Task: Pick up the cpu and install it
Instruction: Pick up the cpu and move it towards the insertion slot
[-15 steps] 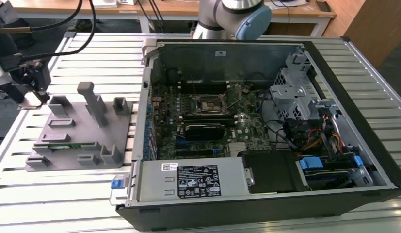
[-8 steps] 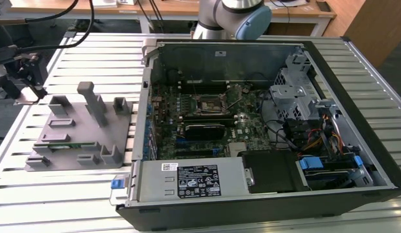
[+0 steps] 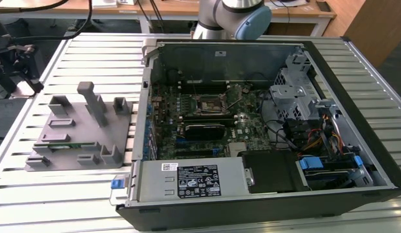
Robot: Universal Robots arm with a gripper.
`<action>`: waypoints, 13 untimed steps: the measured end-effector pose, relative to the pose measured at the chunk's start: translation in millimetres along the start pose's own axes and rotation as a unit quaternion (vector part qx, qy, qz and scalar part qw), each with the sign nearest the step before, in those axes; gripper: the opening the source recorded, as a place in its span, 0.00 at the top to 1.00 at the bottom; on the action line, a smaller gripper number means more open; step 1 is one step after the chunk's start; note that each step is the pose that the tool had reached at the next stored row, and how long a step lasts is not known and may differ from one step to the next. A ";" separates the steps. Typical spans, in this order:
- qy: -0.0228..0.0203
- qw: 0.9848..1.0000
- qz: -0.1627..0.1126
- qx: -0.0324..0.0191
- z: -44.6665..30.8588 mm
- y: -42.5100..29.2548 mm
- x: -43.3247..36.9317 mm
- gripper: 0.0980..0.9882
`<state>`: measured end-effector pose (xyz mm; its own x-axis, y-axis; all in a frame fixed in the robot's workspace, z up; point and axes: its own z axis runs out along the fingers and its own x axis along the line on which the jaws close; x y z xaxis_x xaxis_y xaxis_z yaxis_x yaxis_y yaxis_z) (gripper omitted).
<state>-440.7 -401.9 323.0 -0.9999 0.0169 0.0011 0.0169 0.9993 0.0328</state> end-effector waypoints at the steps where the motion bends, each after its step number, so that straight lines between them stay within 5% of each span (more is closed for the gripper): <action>1: 0.000 1.000 0.000 0.000 -1.9 0.4 0.0 0.51; 13: 0.000 1.000 0.000 0.000 -26.0 5.9 0.1 0.51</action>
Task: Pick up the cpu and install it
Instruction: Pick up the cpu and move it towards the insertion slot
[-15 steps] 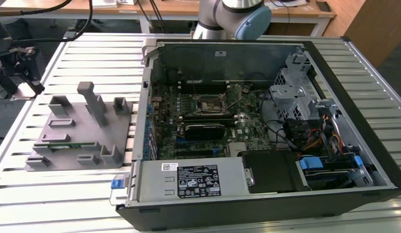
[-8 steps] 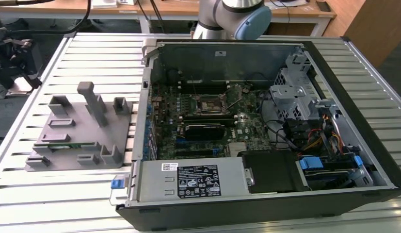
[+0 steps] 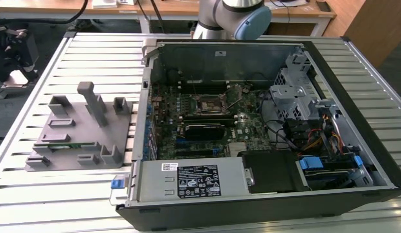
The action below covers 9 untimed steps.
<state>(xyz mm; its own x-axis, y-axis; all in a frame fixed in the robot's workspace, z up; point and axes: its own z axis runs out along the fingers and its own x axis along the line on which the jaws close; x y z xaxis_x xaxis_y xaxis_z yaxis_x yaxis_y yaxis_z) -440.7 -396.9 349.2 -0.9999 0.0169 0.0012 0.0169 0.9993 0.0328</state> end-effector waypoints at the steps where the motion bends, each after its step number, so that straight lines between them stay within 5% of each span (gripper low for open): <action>1: 0.000 1.000 0.000 0.000 -2.0 0.5 0.0 0.51; 9: 0.000 1.000 0.000 0.000 -17.9 4.0 0.0 0.51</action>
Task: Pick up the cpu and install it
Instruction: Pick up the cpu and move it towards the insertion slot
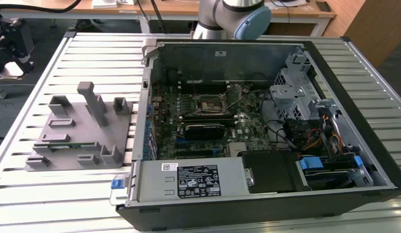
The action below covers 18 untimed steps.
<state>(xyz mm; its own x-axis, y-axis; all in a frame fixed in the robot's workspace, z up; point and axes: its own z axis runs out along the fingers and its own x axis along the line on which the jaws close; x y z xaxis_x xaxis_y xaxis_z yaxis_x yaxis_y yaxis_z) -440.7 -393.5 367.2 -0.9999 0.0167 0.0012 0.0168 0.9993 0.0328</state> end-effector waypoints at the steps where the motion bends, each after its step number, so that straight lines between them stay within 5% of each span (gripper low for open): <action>1: 0.000 1.000 0.000 0.000 -1.9 0.5 0.1 0.51; 9: 0.000 1.000 0.000 0.000 -11.2 2.7 -0.9 0.51; 18: 0.000 1.000 0.000 0.000 -11.3 3.9 -22.9 0.51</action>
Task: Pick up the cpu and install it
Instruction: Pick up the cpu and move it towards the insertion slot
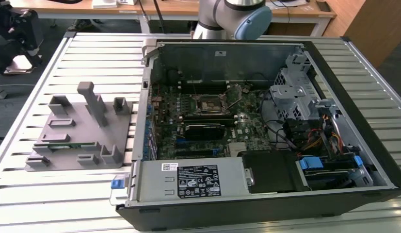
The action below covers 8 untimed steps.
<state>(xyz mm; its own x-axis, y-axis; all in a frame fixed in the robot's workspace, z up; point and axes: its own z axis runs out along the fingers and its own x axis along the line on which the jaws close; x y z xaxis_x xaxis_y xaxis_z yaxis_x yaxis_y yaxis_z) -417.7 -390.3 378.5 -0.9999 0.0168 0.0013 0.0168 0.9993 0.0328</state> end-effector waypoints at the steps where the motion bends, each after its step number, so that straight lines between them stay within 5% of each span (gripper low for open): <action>1: 0.000 1.000 0.000 0.000 0.0 0.2 -1.9 0.51; 8: 0.000 1.000 0.000 0.000 0.1 1.0 -19.5 0.51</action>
<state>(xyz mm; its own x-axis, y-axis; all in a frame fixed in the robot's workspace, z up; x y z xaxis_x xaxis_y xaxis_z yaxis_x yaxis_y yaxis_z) -398.2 -389.6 378.5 -0.9999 0.0168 0.0012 0.0168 0.9993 0.0334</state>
